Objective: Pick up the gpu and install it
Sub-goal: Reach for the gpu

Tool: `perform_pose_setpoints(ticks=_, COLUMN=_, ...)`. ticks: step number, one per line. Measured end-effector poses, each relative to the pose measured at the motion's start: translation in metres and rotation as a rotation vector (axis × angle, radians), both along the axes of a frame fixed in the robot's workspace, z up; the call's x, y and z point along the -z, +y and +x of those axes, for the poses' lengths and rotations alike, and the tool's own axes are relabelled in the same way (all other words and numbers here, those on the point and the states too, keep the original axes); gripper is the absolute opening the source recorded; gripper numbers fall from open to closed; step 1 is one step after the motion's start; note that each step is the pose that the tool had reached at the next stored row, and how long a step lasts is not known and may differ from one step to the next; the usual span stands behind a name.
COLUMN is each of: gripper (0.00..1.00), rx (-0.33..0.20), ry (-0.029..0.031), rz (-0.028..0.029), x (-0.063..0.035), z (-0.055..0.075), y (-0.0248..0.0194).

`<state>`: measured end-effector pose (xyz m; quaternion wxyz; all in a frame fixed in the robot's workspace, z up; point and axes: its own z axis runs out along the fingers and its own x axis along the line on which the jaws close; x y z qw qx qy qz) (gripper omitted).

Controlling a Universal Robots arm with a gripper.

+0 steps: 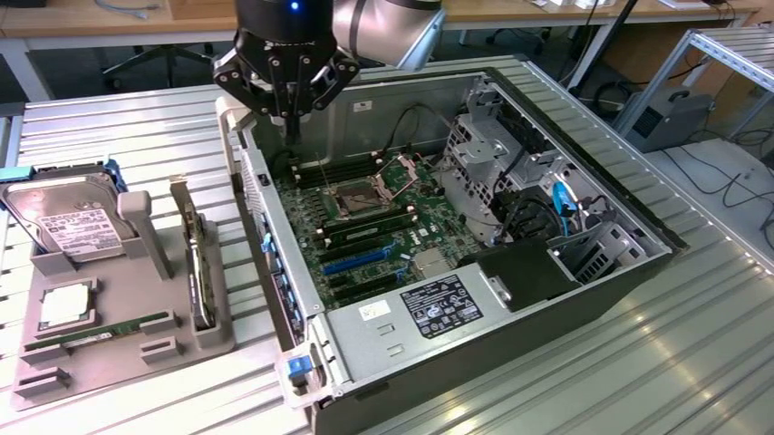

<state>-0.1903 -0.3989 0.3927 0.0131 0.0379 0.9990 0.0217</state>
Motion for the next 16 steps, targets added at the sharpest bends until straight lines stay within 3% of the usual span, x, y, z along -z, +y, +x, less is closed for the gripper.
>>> perform_pose_setpoints(ticks=16, gripper=0.11, rx=0.0, ry=0.0001, rz=-0.0001, x=0.0003, z=-0.0072, y=0.0)
